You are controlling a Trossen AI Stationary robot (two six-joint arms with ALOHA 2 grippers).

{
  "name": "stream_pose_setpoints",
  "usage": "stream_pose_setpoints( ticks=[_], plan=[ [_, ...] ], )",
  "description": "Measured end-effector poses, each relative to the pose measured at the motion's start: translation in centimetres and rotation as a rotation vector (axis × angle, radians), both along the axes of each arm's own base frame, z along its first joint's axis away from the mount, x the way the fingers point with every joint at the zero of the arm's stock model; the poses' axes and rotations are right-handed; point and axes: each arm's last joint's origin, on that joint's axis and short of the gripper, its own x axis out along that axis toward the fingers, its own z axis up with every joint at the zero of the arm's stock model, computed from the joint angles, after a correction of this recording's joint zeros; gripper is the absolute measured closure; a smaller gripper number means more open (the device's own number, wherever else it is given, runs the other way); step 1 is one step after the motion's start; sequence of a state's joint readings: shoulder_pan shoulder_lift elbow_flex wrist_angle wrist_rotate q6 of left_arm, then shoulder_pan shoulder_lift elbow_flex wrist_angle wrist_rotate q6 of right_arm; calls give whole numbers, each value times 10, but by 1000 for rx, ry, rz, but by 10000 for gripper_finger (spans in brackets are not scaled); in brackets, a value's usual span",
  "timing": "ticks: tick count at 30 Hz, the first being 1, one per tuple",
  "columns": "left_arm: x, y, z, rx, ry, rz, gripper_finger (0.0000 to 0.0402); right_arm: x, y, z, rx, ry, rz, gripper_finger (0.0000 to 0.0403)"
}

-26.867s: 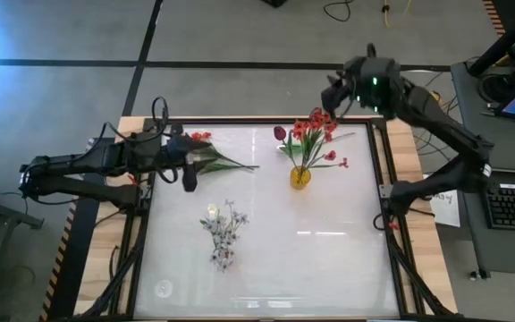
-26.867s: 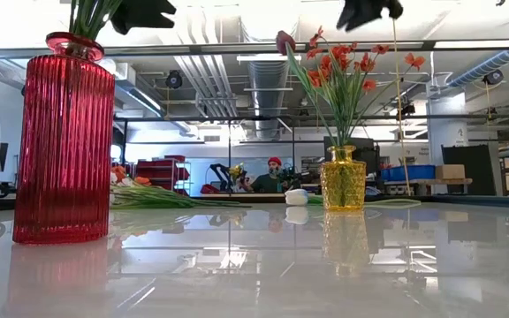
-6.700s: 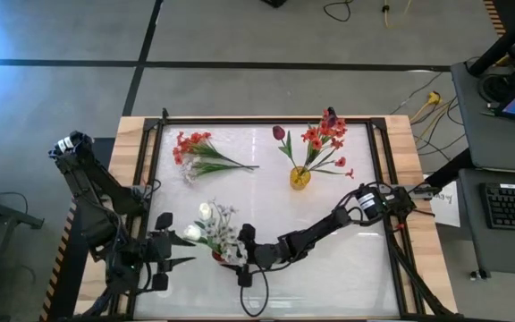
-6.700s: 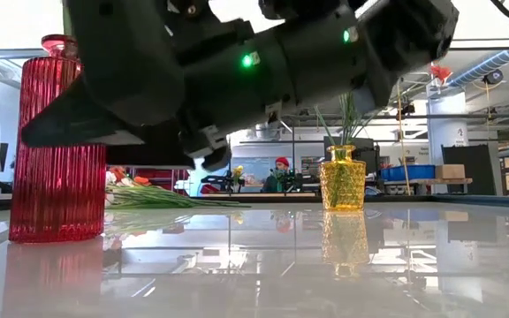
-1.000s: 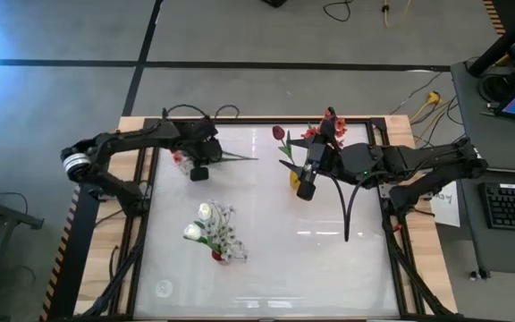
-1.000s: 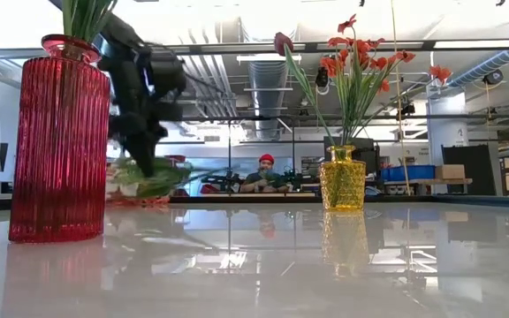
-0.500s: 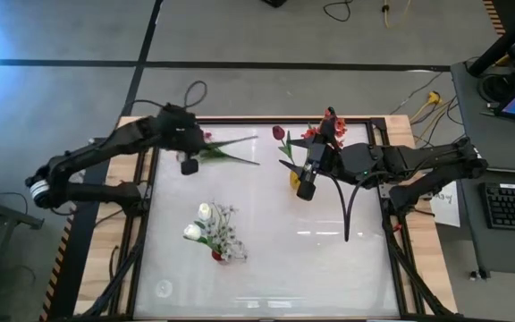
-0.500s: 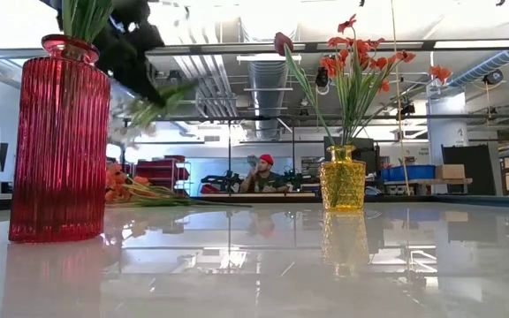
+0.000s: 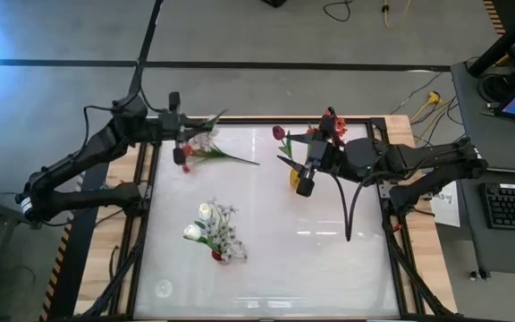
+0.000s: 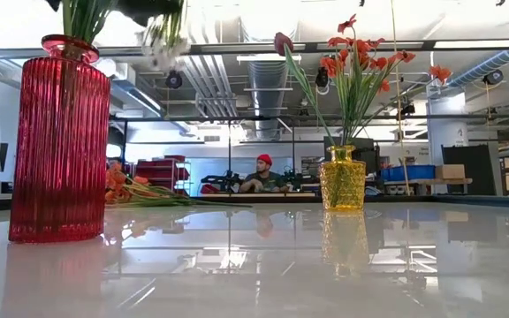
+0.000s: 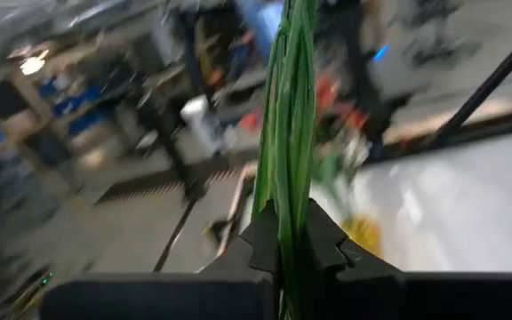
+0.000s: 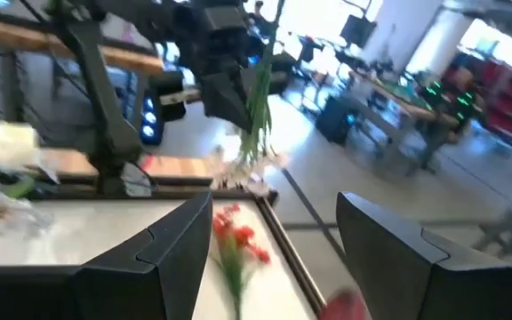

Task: Sort flowers into vase by color
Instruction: Put the white flowers into the red vase

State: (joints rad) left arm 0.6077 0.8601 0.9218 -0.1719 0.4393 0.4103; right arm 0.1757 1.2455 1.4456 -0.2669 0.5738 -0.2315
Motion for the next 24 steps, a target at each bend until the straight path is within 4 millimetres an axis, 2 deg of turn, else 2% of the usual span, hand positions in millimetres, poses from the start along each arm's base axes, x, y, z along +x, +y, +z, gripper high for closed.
stream_pose_setpoints(
  ticks=[3, 5, 9, 12, 20, 24],
  plan=[
    [2, 0, 5, -31, -57, -35, 402, 2, 1, 4, -33, -25, 74, 170],
    [3, 2, 6, -96, -86, 5, 402, 4, 2, 5, -108, -15, 131, 170],
    [3, 5, 6, -275, -126, 85, 401, 15, 5, -3, -343, 82, 178, 170],
    [3, 4, 6, -395, -149, 92, 401, 31, 7, -11, -551, 150, 185, 170],
    [3, 3, -1, -790, -140, 99, 401, 80, 8, -31, -1180, 346, -15, 170],
    [3, 1, -2, -889, -114, 27, 401, 101, -1, -40, -1433, 397, -108, 170]
  ],
)
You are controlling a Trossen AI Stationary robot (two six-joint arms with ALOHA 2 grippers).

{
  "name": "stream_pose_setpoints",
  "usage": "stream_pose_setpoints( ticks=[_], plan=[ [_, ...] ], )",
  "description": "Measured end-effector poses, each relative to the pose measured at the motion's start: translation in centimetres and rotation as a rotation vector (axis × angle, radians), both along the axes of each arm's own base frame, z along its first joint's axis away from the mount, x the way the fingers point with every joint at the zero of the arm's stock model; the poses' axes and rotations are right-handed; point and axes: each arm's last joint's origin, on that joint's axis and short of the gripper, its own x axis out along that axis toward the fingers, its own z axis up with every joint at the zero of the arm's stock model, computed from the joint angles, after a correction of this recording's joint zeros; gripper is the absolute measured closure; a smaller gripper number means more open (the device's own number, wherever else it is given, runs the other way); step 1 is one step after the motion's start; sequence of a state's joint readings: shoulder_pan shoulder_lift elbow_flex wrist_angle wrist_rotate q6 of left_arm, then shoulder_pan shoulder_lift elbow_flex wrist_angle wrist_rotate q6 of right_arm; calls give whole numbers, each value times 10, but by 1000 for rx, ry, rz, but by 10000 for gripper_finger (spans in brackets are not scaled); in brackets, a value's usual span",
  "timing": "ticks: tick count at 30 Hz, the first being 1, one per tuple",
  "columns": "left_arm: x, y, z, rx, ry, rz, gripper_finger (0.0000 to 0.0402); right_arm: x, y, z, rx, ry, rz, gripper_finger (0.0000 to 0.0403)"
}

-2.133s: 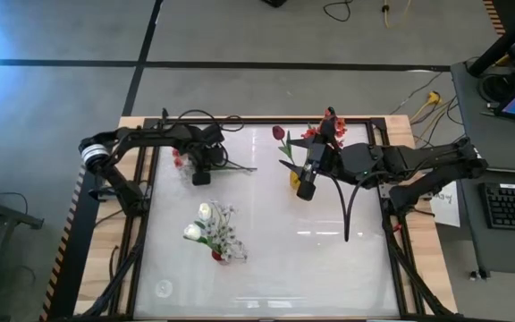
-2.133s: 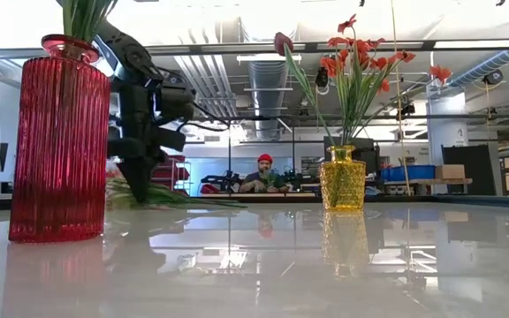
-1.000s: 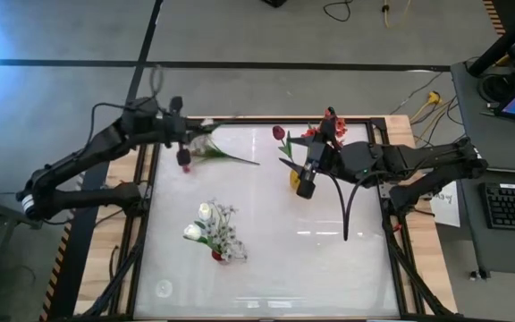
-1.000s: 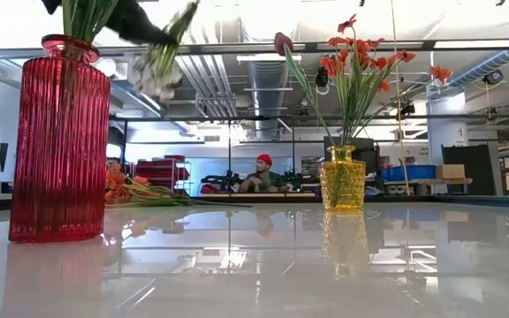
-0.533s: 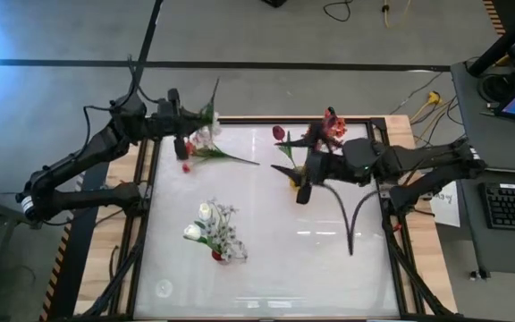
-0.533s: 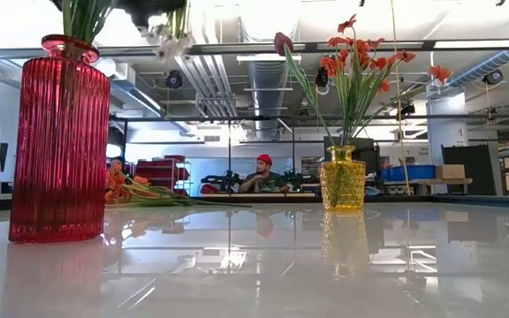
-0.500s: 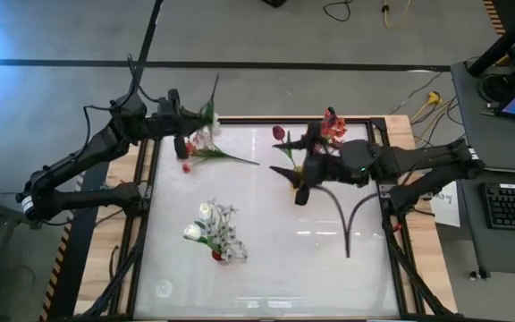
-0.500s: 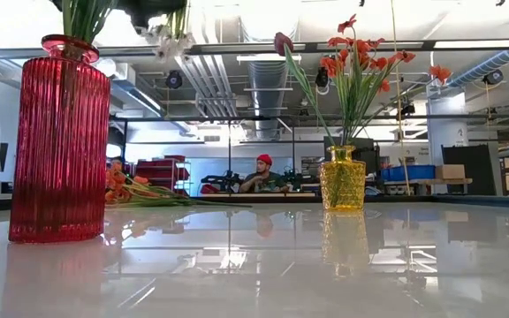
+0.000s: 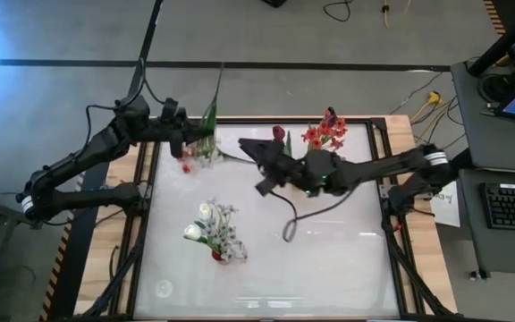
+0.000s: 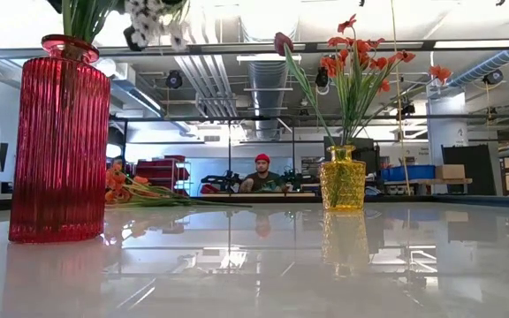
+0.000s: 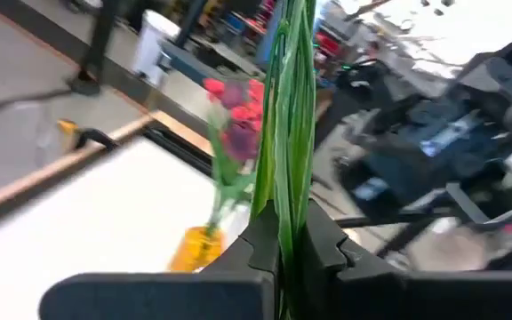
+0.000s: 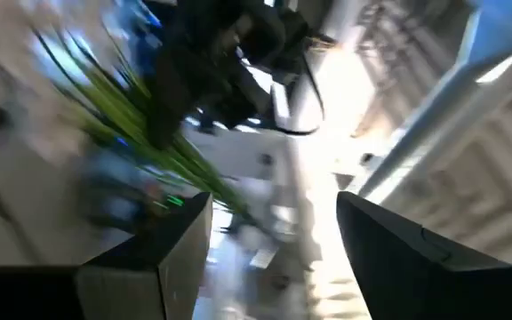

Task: Sort flowers into vase by color
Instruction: Put the white flowers into the red vase

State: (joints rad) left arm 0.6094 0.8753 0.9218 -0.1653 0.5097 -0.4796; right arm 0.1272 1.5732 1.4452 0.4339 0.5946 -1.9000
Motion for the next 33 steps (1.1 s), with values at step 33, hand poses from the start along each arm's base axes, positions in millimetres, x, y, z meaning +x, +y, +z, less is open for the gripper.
stream_pose_setpoints(
  ticks=[33],
  plan=[
    [14, 0, -17, -393, 96, -159, 401, 39, -108, -45, -311, 72, 62, 174]
  ],
)
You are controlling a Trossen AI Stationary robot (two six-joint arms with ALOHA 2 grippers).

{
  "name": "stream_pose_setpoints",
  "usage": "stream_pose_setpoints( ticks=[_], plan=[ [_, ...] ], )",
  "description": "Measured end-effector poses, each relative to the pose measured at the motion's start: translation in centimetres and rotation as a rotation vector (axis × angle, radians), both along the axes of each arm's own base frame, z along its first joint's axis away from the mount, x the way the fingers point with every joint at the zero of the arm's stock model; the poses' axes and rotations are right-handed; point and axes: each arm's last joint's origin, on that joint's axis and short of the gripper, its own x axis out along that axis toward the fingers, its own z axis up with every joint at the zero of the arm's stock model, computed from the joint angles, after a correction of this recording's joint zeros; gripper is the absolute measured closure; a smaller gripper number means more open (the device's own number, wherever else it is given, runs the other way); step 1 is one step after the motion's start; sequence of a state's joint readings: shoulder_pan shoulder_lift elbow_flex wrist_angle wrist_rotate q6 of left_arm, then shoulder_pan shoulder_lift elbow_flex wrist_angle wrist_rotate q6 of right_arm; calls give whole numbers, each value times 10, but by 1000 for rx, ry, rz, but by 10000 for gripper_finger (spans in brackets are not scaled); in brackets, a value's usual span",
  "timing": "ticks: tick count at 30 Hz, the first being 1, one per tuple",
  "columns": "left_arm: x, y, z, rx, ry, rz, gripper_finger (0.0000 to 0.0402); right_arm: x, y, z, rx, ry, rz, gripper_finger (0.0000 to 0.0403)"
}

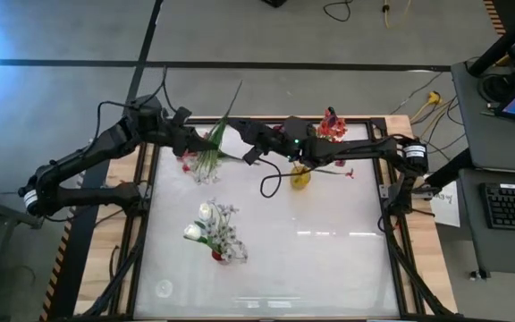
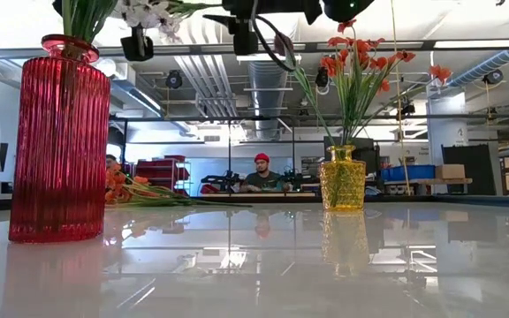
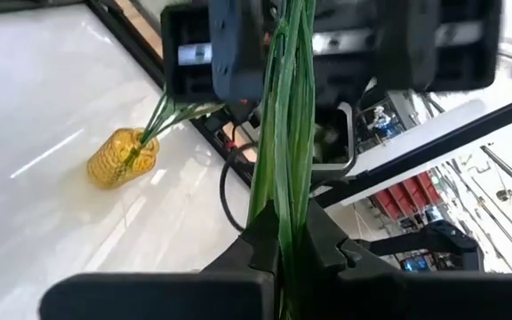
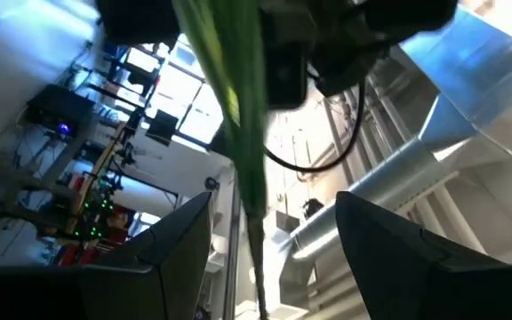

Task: Sort flowers into vase by color
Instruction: Put the white flowers into the red vase

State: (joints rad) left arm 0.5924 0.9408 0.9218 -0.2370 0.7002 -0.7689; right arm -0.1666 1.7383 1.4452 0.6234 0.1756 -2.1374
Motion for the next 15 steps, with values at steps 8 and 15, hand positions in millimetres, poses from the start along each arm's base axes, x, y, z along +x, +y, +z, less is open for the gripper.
stream_pose_setpoints(
  ticks=[8, 15],
  plan=[
    [11, 1, -7, -28, 21, -52, 401, -1, -9, -2, 48, 11, -2, 197],
    [16, 3, -8, -42, 20, -59, 401, -1, -9, -4, 58, 27, 10, 288]
  ],
)
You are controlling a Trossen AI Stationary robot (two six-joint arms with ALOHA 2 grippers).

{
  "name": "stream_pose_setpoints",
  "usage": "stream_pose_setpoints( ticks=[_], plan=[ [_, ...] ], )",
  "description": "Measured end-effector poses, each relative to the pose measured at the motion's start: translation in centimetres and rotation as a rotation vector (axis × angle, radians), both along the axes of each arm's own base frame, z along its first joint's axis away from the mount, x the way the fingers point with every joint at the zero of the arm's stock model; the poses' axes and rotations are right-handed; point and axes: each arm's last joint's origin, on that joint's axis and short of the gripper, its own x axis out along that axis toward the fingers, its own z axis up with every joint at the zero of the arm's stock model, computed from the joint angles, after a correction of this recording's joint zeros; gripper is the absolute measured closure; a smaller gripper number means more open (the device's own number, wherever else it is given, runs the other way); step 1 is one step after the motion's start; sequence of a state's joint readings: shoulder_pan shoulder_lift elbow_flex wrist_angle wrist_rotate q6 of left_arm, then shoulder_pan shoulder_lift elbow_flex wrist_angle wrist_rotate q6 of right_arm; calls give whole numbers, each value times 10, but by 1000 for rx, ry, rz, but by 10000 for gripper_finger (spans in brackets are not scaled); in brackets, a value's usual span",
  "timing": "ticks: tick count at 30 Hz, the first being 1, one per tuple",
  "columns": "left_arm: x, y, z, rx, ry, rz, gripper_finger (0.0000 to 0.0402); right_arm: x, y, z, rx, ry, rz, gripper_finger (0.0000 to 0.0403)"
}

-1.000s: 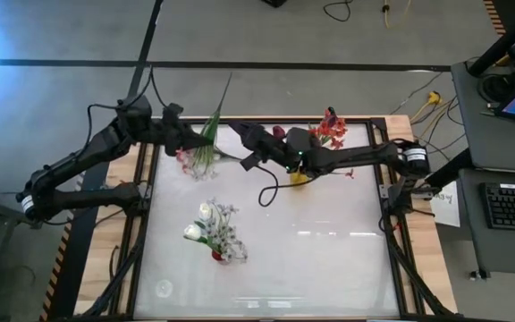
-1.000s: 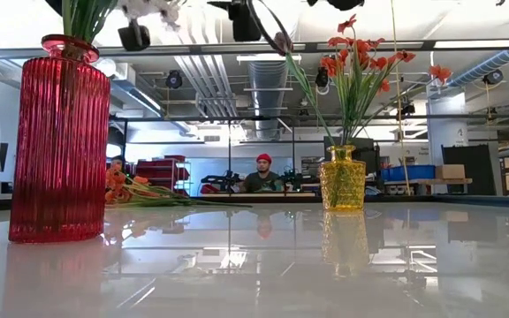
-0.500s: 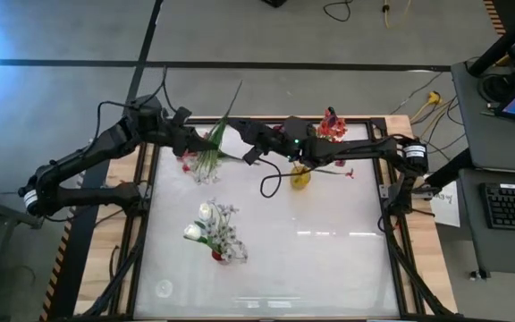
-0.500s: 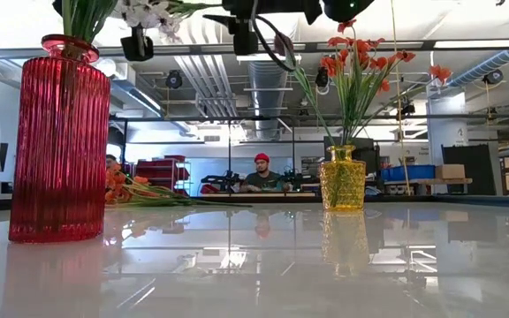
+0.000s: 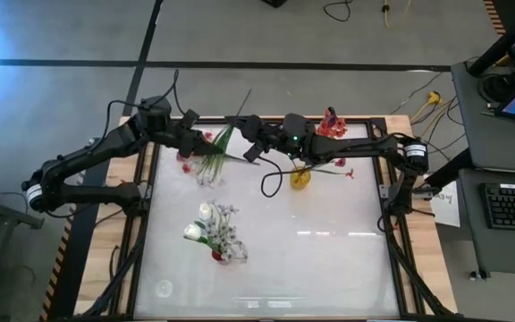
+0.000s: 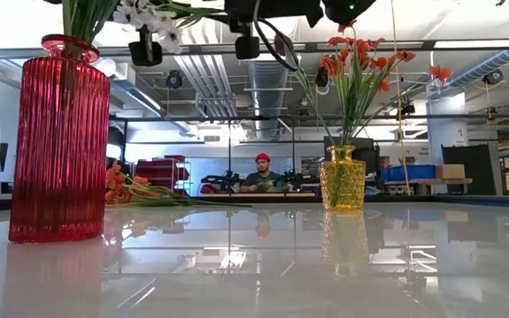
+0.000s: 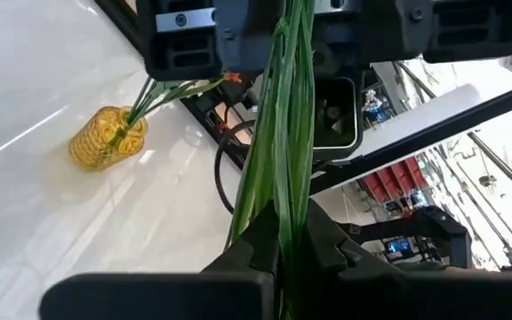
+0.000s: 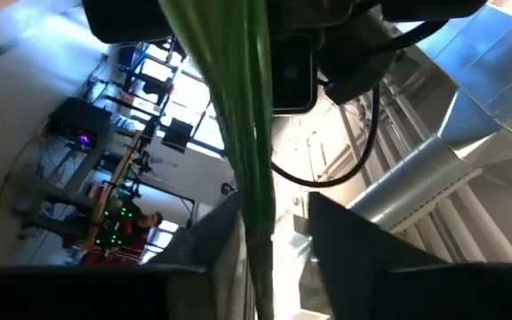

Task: Sort flowers into vase by color
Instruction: Put the white flowers into the red vase

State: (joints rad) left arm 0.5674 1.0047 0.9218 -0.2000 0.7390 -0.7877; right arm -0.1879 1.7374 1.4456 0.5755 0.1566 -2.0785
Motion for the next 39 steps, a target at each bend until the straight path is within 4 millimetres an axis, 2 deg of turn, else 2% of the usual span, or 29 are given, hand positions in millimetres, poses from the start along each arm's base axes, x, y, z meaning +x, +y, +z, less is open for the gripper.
stream_pose_setpoints(
  ticks=[4, 5, 14, 20, 27, 34, 39],
  plan=[
    [0, 1, 2, 27, -18, 11, 395, 0, 0, 0, 1, 4, -9, 375],
    [0, 1, 3, 36, -26, 15, 389, 0, 0, 0, -2, 5, -10, 382],
    [1, 1, 9, 91, -86, 15, 307, -1, -1, 2, -8, -12, -33, 391],
    [-1, 2, 18, 170, -161, 12, 259, -6, -1, 14, -75, -81, -90, 391],
    [-7, -1, 56, 338, -269, 8, 235, -20, 5, 38, -106, -170, -105, 391],
    [-18, -5, 91, 575, -339, 9, 232, -44, 14, 68, 96, -347, -134, 390],
    [-28, -10, 106, 776, -293, -17, 232, -64, 26, 90, 302, -505, -163, 390]
  ],
)
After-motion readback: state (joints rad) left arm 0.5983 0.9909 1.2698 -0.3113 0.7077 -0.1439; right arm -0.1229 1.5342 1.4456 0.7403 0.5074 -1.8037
